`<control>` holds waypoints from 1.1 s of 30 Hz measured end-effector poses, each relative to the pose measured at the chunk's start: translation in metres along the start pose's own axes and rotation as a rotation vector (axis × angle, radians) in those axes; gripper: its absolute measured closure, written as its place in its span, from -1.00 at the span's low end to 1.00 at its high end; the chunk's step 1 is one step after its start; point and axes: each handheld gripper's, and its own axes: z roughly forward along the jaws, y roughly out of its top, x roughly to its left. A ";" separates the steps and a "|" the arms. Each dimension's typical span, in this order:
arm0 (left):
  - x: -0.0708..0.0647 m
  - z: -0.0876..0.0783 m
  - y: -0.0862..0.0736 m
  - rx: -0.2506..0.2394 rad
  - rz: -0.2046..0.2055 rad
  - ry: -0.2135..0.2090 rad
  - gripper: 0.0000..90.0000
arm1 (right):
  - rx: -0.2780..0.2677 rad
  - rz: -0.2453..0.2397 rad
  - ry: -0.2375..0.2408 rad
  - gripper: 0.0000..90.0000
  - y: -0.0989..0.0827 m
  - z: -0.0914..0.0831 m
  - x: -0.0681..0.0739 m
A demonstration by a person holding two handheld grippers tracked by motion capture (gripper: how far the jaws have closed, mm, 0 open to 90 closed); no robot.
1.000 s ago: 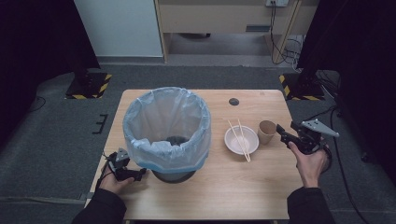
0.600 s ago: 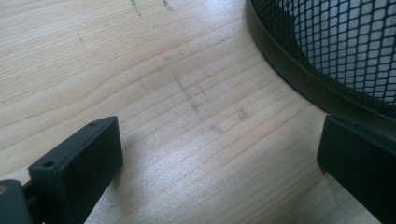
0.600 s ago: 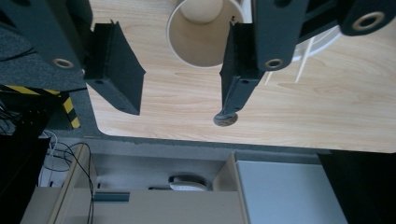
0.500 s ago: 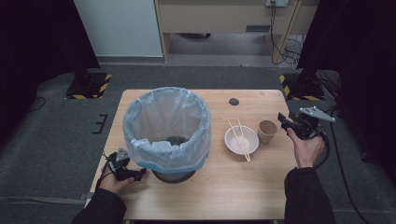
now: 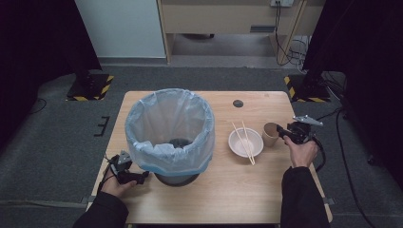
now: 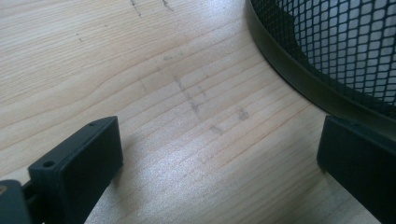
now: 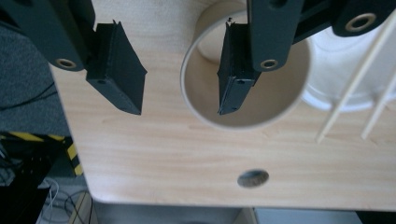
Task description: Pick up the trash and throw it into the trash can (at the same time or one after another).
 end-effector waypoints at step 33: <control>0.000 0.000 0.000 0.000 -0.001 0.001 -1.00 | -0.124 0.101 0.072 0.85 0.000 -0.053 -0.003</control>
